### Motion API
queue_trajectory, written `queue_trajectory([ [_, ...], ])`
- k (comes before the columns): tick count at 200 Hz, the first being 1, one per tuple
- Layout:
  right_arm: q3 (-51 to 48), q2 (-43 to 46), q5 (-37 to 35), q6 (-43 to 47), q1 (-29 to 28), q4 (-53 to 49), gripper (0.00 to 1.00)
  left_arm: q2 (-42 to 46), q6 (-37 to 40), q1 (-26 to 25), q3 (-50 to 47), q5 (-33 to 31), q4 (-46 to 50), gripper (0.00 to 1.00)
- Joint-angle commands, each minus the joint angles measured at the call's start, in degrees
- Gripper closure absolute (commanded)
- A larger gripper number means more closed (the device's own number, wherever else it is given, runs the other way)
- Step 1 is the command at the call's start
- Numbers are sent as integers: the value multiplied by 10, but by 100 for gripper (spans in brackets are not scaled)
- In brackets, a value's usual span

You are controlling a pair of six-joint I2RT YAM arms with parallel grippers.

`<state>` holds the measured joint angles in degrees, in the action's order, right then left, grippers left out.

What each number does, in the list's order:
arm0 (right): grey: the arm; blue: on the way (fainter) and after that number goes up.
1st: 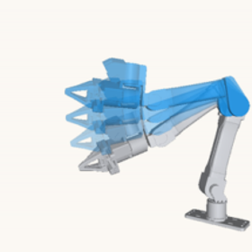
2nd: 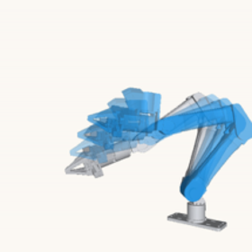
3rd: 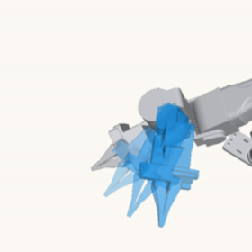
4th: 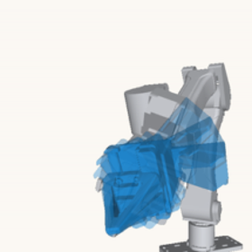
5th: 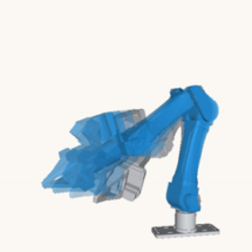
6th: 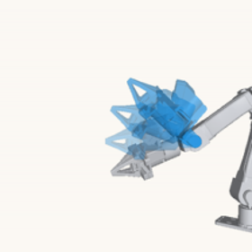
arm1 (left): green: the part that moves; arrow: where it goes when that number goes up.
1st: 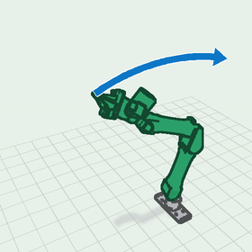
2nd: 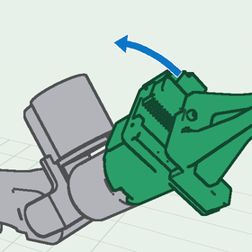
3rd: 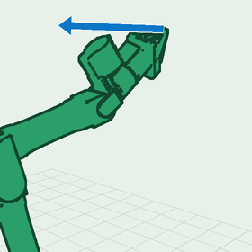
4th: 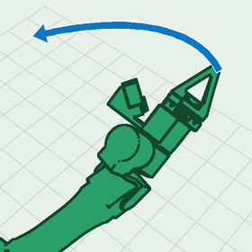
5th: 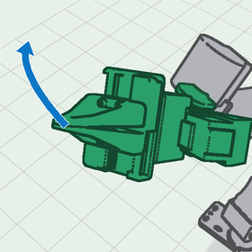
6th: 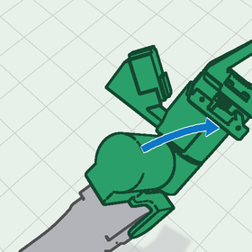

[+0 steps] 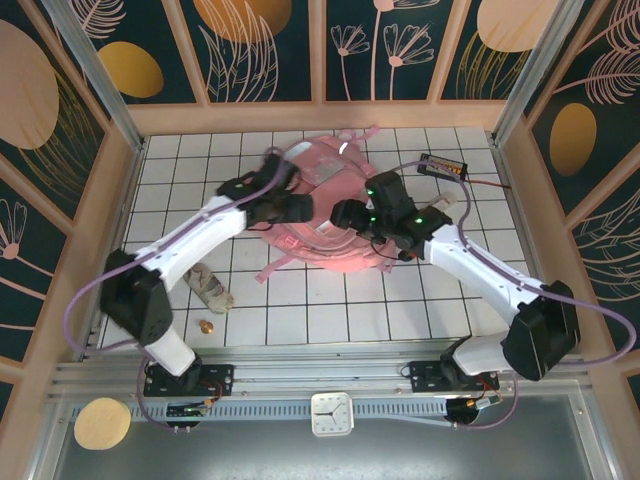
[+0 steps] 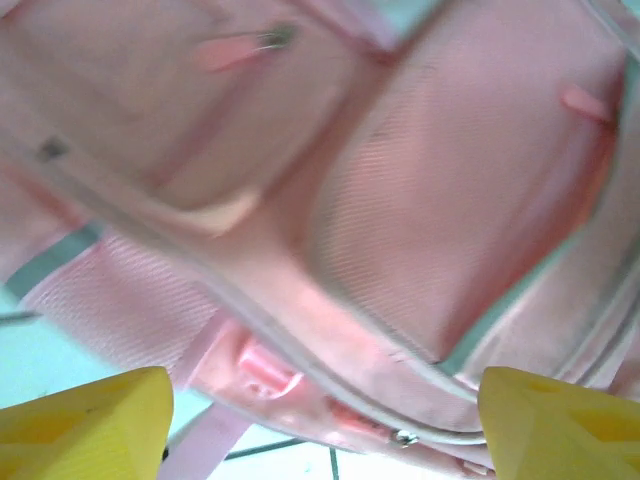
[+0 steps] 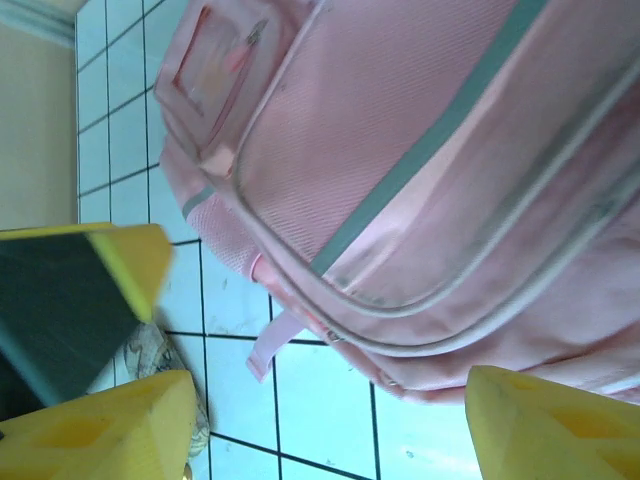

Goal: Pack the student bag

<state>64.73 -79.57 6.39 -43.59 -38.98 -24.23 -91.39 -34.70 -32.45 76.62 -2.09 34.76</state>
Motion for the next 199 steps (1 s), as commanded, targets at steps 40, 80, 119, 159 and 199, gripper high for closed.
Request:
queue_trajectory([
  [40, 63, -107, -30, -38, -70, 7, 32, -20, -129, 96, -124, 180, -228, 27],
  [80, 80, -115, -45, -37, -70, -3, 32, -85, -134, 98, -121, 214, -266, 32],
  [119, 73, -116, -48, -48, -68, -3, 32, -111, -141, 99, -135, 238, -280, 38],
  [159, 68, -121, -51, -57, -74, -8, 32, -154, -138, 99, -119, 273, -296, 100],
  [199, 94, -134, -103, -79, -96, -80, 33, -116, -200, 99, -100, 328, -345, 100],
])
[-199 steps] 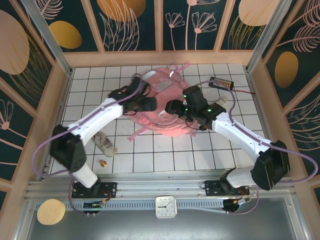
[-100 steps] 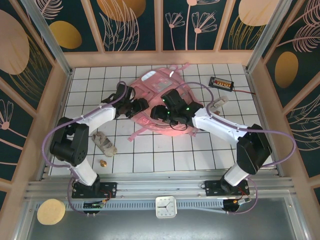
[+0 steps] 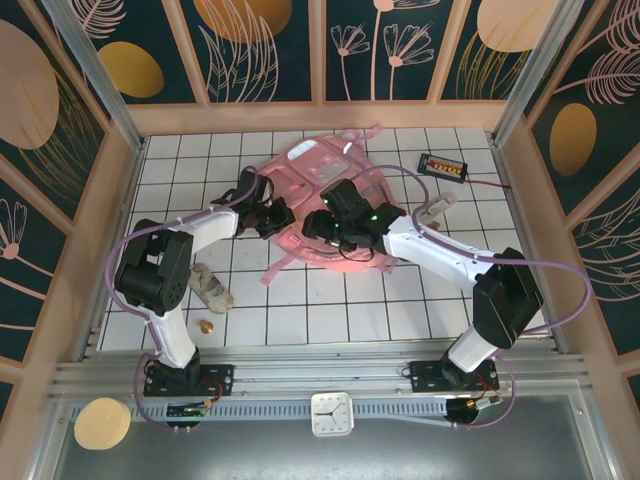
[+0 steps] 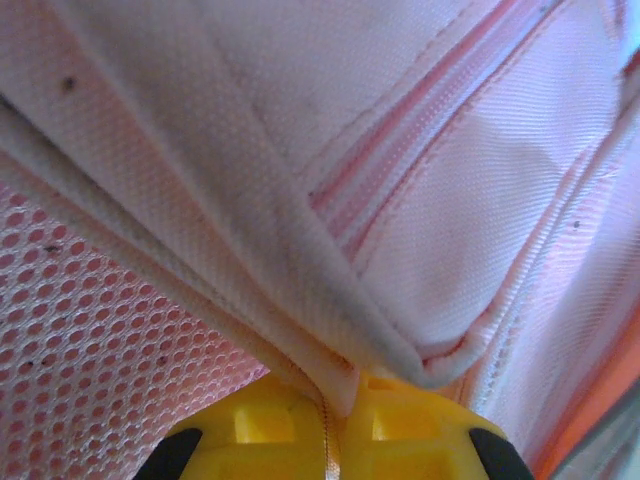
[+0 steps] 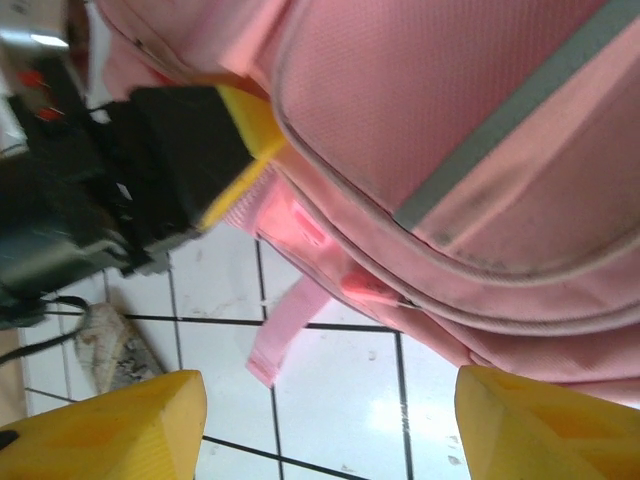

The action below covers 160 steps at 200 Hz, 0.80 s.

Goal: Pack the student bag

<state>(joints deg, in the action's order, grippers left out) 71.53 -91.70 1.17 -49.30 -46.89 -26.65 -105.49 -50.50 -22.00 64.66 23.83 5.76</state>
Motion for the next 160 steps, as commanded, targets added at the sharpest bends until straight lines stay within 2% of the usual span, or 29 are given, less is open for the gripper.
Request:
queue_trajectory([
  [1, 28, -13, -51, -22, -18, -56, 33, 27, -45, -6, 18, 70, -58, 100],
  [31, 65, -27, -75, -37, -35, -83, 35, 70, -157, -6, -4, 104, -149, 100],
  [43, 77, -34, -84, -46, -41, -94, 40, 96, -192, -6, -12, 102, -172, 100],
  [73, 94, -48, -117, -84, -54, -138, 42, 125, -265, -7, -27, 94, -212, 100],
  [147, 154, -96, -201, -74, -47, -242, 42, 152, -293, -9, -45, 98, -233, 100],
  [160, 141, -92, -204, -67, -42, -232, 47, 154, -293, -10, -47, 100, -234, 100],
])
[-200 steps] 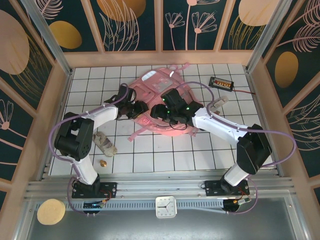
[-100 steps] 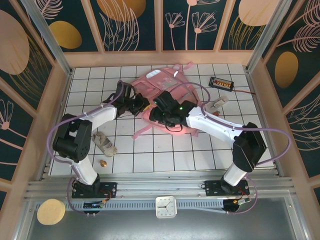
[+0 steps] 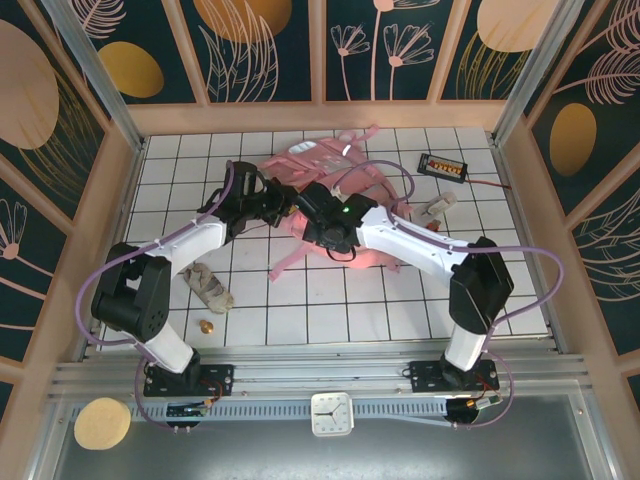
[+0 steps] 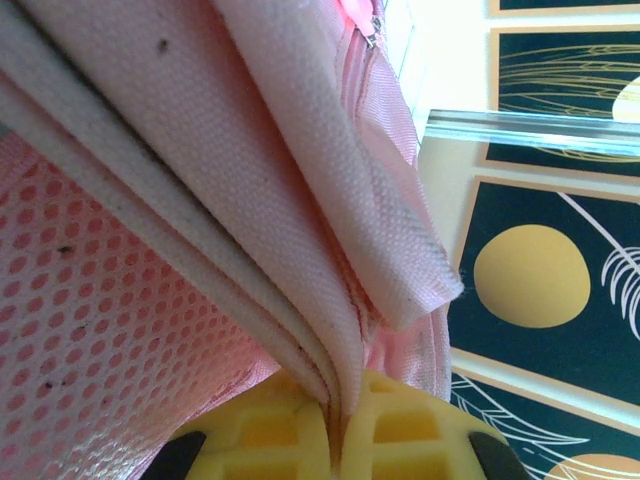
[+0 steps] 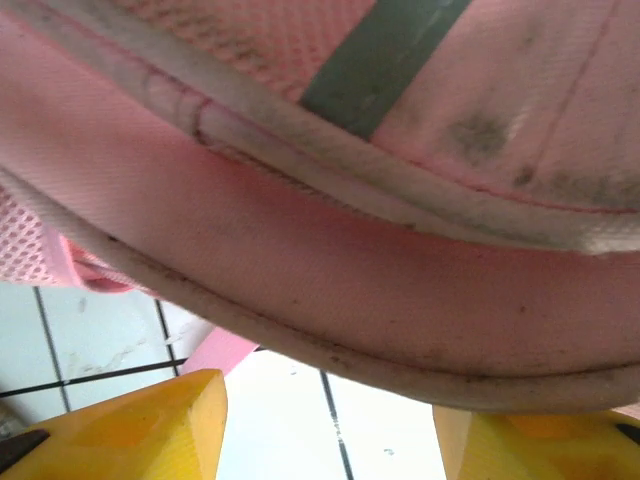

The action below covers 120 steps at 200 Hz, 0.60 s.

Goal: Pack the student bag

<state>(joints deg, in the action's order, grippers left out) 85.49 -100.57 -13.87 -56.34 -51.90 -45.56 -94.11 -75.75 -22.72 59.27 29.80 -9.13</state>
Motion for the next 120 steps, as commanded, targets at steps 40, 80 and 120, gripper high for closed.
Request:
queue_trajectory([
  [40, 6, -25, -56, 20, 16, -26, 62, 45, -43, -4, 6, 43, -84, 100],
  [80, 23, -57, -67, 26, 14, -29, 62, 45, -48, -10, 7, 42, -85, 100],
  [120, 53, -85, -102, 36, 15, -42, 76, 45, -57, -14, 3, 44, -93, 100],
])
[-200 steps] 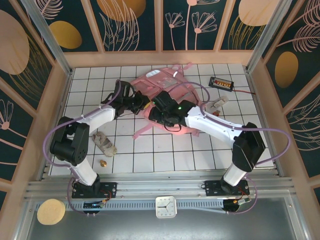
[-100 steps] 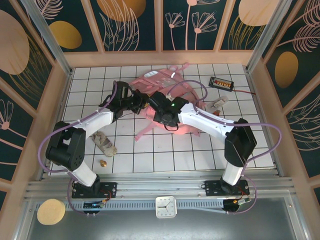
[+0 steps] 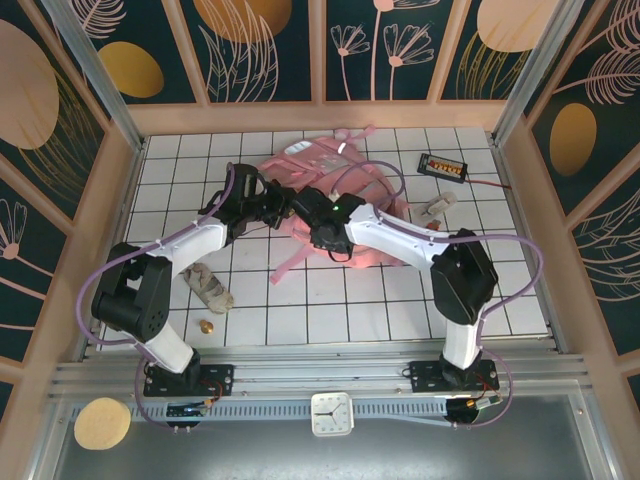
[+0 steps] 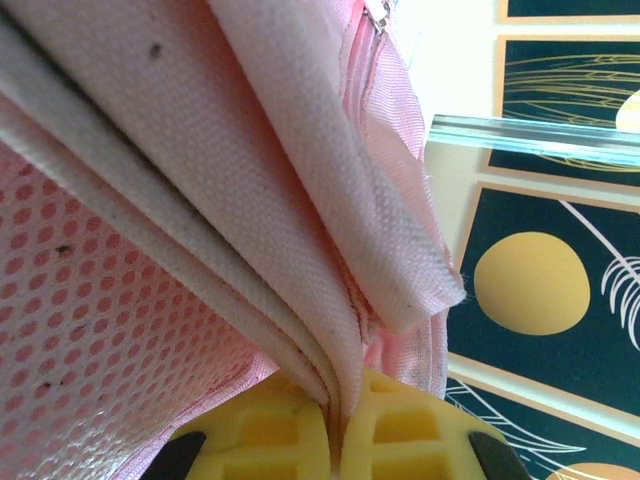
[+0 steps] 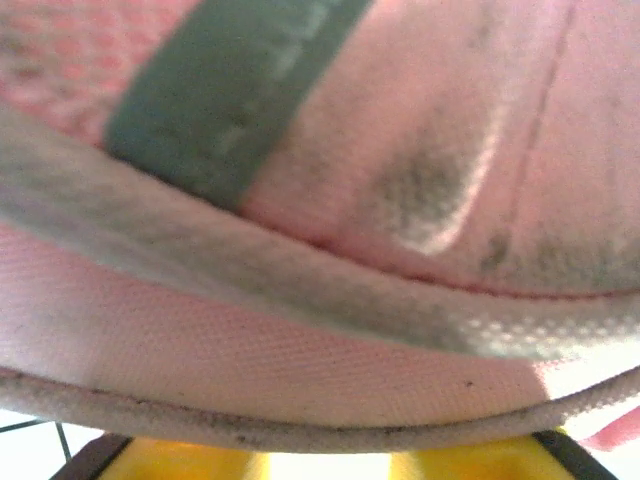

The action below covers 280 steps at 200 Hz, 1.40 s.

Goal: Pack the student bag

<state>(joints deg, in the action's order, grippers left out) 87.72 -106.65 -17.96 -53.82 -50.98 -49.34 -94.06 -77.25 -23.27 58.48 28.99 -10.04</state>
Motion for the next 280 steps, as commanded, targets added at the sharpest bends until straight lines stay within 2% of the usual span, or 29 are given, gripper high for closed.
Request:
queue_trajectory([
  [1, 32, -25, -61, 11, 5, -5, 77, 45, -42, -9, 10, 52, -84, 100],
  [38, 33, -28, -63, 18, 6, -8, 100, 44, -39, -9, 12, 50, -82, 100],
  [80, 23, -9, -42, 38, 5, -39, 100, 36, 25, -1, 47, 41, -14, 100],
  [118, -50, 41, 15, 70, 23, -52, 100, 38, 150, 30, 81, 1, 114, 100],
  [167, -129, 101, 88, 91, 73, -49, 100, 34, 204, 70, 73, -11, 153, 100],
  [189, -148, 106, 91, 137, 119, -55, 100, 33, 253, 86, 79, -29, 194, 100],
  [220, -151, 106, 58, 217, 183, -55, 100, 36, 298, 122, 65, -31, 222, 100],
  [256, -132, 102, 129, 291, 193, 26, 100, 3, 354, 139, 86, 11, 254, 100],
  [263, -124, 96, 142, 294, 193, 35, 100, 3, 354, 138, 82, 19, 252, 83],
  [269, -116, 89, 156, 297, 190, 41, 100, 7, 357, 138, 78, 19, 252, 61],
  [280, -103, 78, 182, 298, 179, 52, 100, 22, 367, 135, 70, 22, 248, 49],
])
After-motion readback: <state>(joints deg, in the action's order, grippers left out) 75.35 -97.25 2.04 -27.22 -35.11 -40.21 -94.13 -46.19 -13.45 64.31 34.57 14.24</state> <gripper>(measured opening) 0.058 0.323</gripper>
